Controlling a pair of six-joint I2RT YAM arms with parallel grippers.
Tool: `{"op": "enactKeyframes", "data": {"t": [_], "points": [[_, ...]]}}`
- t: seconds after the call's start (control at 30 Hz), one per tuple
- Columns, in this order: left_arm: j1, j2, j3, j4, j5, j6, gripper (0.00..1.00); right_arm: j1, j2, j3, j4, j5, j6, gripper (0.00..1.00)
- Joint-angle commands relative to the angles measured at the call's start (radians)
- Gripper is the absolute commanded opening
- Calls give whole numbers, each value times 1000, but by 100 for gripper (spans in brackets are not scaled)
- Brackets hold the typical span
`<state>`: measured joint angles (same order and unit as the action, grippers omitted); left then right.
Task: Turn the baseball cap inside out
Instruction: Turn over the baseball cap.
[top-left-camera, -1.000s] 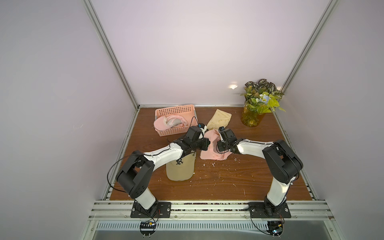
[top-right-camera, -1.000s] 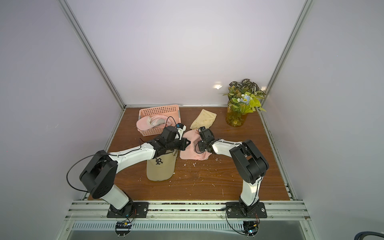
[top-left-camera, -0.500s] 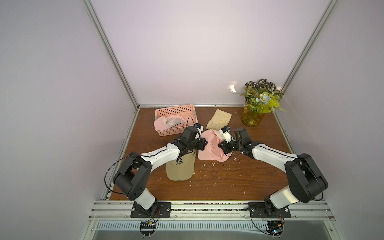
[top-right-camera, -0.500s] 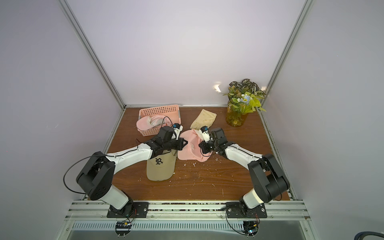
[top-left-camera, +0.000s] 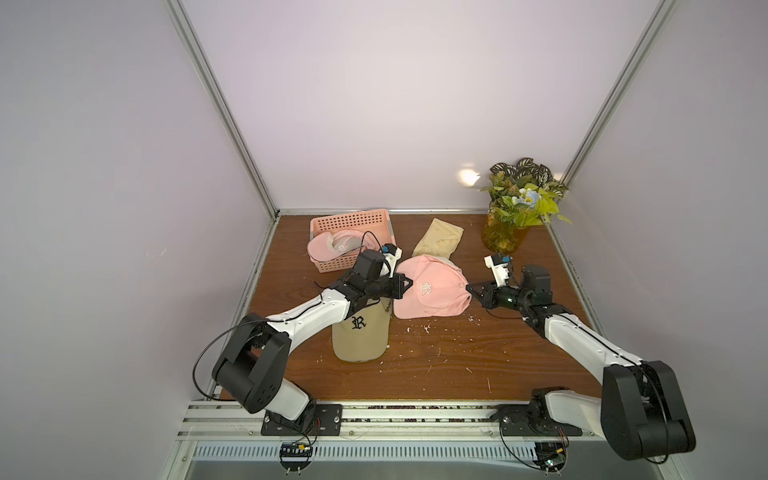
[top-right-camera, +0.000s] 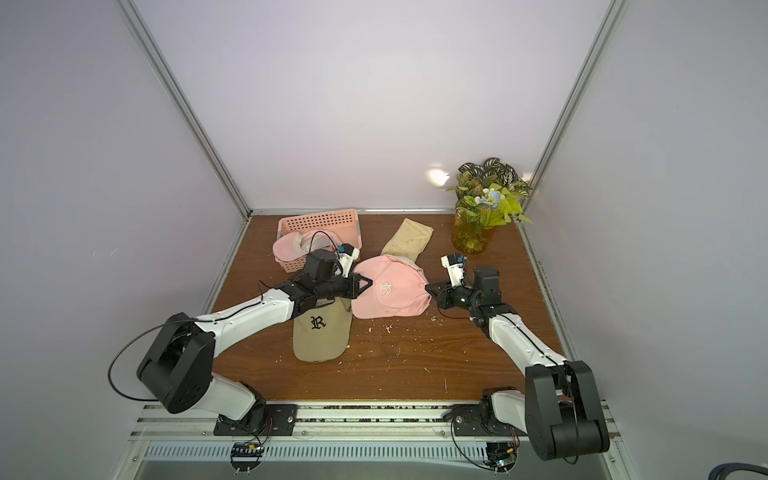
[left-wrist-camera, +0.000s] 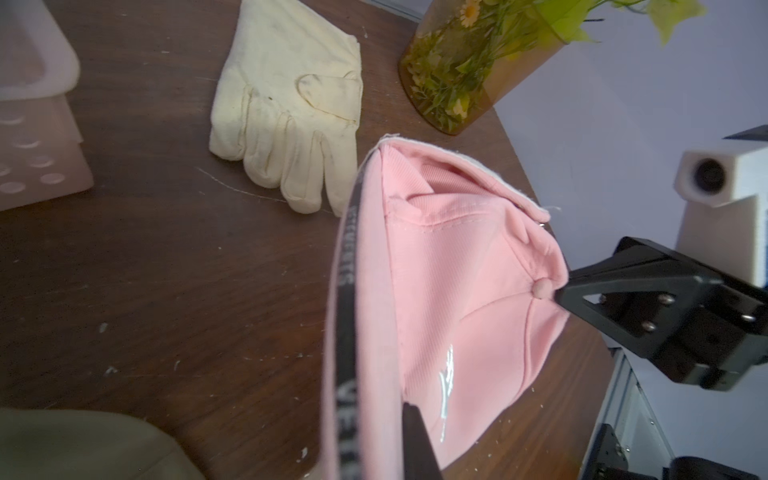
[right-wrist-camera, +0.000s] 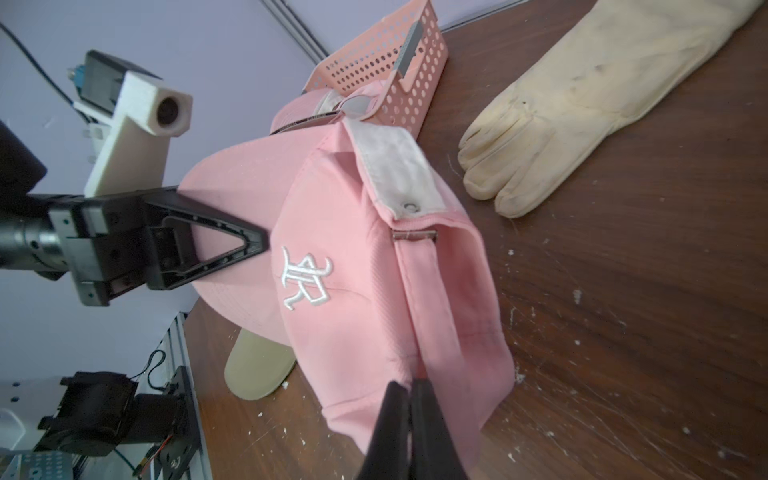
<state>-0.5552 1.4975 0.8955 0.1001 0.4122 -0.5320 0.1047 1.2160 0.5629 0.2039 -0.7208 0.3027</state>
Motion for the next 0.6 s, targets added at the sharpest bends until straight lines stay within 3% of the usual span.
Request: {"op": "enactKeyframes", "data": {"t": [0.0, 0.07, 0.2, 0.37, 0.47, 0.57], "points": [[45, -10, -49, -115, -67, 46, 0, -85, -62, -5, 98, 140, 72, 0], [45, -16, -51, -95, -16, 36, 0, -86, -74, -14, 90, 176, 71, 0], [45, -30, -75, 31, 111, -51, 0, -77, -60, -2, 87, 113, 40, 2], [35, -73, -159, 363, 192, -321, 0, 27, -95, 0, 105, 199, -62, 42], [3, -92, -187, 538, 147, -511, 0, 115, -162, -65, 225, 291, -154, 52], [-50, -105, -159, 551, 32, -636, 0, 200, -237, -143, 352, 334, -287, 59]]}}
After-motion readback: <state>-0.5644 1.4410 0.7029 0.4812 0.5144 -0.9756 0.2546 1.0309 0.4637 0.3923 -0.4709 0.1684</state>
